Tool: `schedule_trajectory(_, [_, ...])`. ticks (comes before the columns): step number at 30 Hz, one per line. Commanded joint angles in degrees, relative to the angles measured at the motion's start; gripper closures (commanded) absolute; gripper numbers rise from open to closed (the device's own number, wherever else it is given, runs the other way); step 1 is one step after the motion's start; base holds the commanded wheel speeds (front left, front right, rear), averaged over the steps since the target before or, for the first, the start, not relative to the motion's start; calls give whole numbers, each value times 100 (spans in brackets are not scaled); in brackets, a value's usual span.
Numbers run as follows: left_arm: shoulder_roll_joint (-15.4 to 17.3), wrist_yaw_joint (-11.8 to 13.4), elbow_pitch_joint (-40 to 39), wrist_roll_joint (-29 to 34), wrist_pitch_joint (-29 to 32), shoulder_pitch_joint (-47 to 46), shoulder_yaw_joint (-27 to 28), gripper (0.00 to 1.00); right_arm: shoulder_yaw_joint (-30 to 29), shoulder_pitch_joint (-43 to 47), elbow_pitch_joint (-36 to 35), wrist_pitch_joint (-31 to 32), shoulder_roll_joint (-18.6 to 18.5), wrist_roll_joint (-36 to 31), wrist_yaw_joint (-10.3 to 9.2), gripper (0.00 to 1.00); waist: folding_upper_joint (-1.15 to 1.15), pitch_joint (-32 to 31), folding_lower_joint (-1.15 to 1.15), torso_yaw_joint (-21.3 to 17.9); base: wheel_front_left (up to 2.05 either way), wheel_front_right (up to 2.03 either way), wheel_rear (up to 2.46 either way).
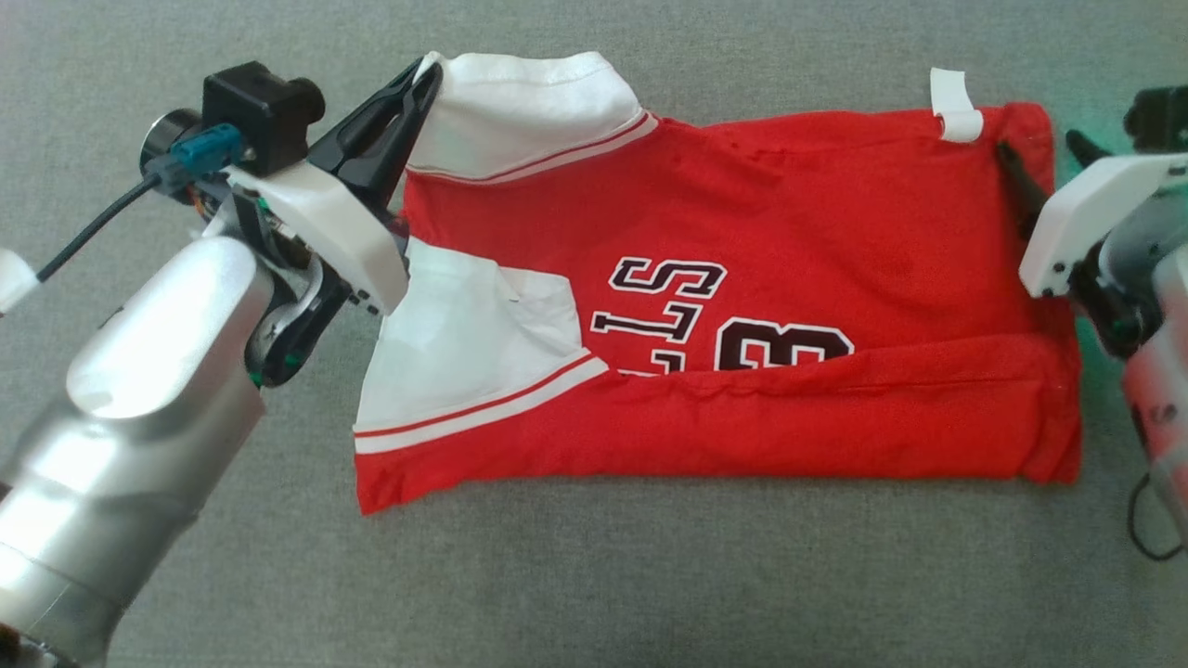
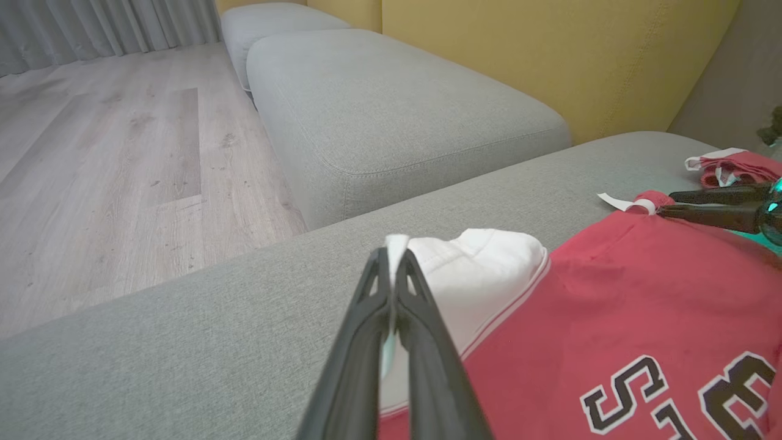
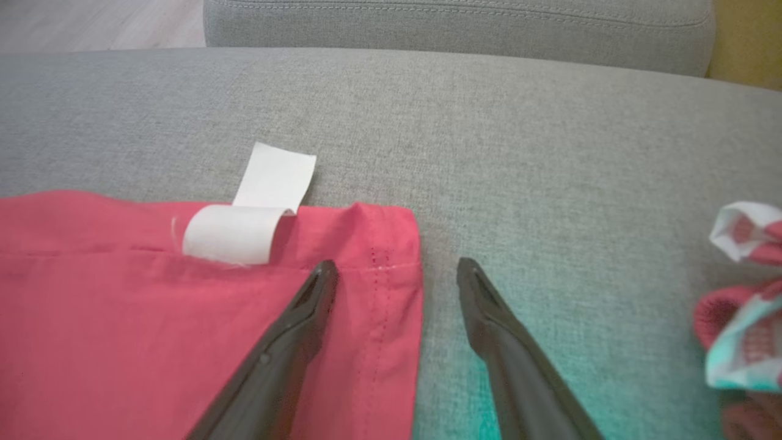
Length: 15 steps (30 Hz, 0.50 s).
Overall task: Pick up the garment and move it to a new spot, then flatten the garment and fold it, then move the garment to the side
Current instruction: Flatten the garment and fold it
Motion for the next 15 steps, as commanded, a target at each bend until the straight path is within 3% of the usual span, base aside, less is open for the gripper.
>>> schedule_trajectory(1, [308, 52, -199, -21, 22, -158, 177, 100, 72, -178, -8, -100, -59, -48, -5, 0, 0, 47, 0, 9, 0, 0, 0])
schedule_trajectory(8, [334, 115, -276, -39, 108, -181, 168, 100, 247, -380, 349, -149, 35, -47, -5, 2, 0, 126, 0, 17, 0, 0, 0])
schedule_trajectory(9, [339, 131, -260, -42, 123, -187, 170, 100, 296, -408, 378, -153, 41, -26, -5, 61, 0, 131, 0, 13, 0, 0, 0])
schedule_trajectory(10, [344, 149, -234, -45, 132, -195, 176, 100, 341, -443, 387, -177, 53, 12, -5, 100, 0, 134, 0, 7, 0, 0, 0])
schedule_trajectory(15, [374, 270, -20, -85, 112, -232, 263, 100, 440, -613, 407, -396, 68, 245, -5, 100, 0, 95, 0, -67, 0, 0, 0])
